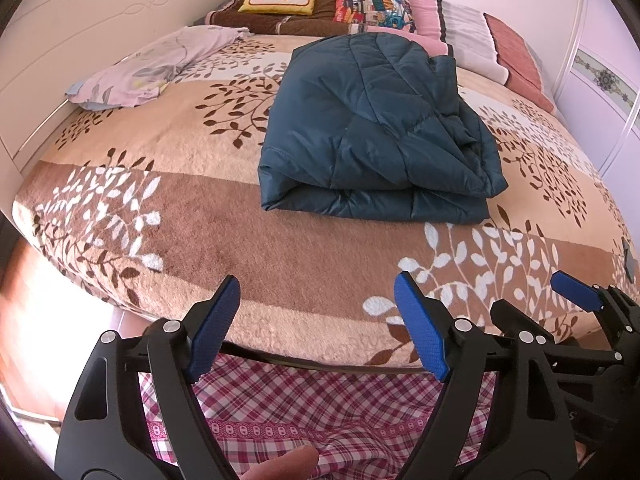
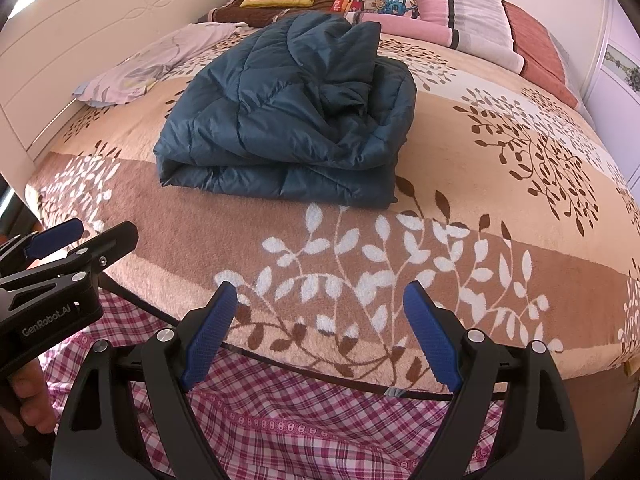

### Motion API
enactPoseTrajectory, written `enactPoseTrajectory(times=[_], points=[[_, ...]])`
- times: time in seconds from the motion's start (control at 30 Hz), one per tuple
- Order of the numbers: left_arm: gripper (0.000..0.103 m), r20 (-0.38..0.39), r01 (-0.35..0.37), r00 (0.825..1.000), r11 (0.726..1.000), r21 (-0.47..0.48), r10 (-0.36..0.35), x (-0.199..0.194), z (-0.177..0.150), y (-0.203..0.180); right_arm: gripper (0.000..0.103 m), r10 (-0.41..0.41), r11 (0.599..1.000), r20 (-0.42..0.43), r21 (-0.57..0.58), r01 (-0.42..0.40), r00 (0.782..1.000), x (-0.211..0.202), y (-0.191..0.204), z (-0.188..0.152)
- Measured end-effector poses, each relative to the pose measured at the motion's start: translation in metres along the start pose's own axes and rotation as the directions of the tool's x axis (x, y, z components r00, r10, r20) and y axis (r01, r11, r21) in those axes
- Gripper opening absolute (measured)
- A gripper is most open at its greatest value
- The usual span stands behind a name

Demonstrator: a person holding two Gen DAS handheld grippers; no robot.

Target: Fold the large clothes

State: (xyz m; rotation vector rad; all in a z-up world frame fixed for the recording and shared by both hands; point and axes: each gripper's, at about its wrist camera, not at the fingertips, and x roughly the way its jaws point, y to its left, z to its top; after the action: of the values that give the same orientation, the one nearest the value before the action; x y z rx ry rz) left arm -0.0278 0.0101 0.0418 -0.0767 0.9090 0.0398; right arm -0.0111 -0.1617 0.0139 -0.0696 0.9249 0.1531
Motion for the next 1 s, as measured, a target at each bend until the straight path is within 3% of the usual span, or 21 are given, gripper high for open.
enactPoseTrajectory(times=[1.0], points=[[0.077, -0.002, 0.001, 1.0, 1.0, -0.001, -0.001, 0.0002, 0.0007, 0.0011, 0.083, 0.002, 1.0, -0.003, -0.006, -0.002, 1.0, 0.0011, 0.0004, -0.0003]])
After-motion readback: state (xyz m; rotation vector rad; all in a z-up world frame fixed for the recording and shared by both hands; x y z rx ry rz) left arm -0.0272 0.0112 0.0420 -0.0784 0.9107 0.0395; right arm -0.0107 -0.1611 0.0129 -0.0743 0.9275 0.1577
